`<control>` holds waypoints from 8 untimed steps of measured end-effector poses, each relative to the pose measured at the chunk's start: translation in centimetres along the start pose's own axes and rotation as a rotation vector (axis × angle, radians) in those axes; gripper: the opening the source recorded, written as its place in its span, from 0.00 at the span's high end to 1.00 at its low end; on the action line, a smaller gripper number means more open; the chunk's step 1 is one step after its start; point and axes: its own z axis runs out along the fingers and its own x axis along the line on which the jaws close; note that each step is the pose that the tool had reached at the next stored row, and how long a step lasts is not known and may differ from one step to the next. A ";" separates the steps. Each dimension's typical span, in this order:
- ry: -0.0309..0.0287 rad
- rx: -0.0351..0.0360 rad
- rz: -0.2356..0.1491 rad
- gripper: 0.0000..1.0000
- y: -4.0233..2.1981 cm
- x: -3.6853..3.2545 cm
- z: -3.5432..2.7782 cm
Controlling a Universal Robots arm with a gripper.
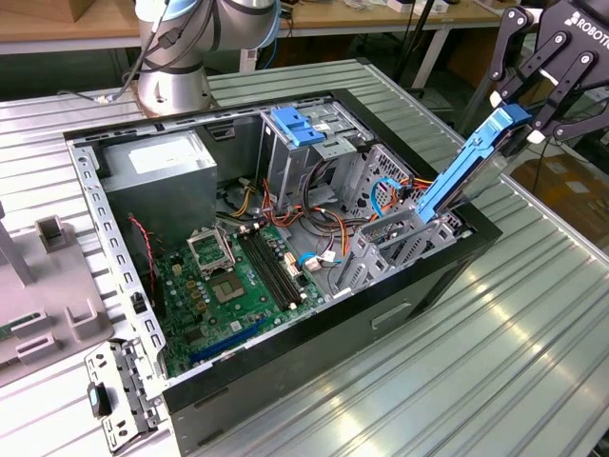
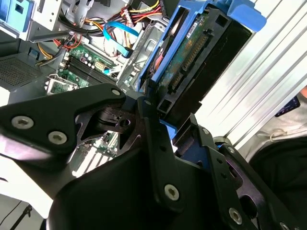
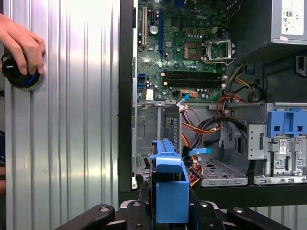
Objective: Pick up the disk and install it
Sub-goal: 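Insert the disk into the insertion slot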
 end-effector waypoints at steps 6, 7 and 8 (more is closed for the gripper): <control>-0.0004 0.0012 0.010 0.63 2.03 0.05 0.37; -0.0004 0.0021 0.018 0.63 2.10 0.06 0.45; -0.0002 0.0029 0.025 0.63 2.16 0.06 0.51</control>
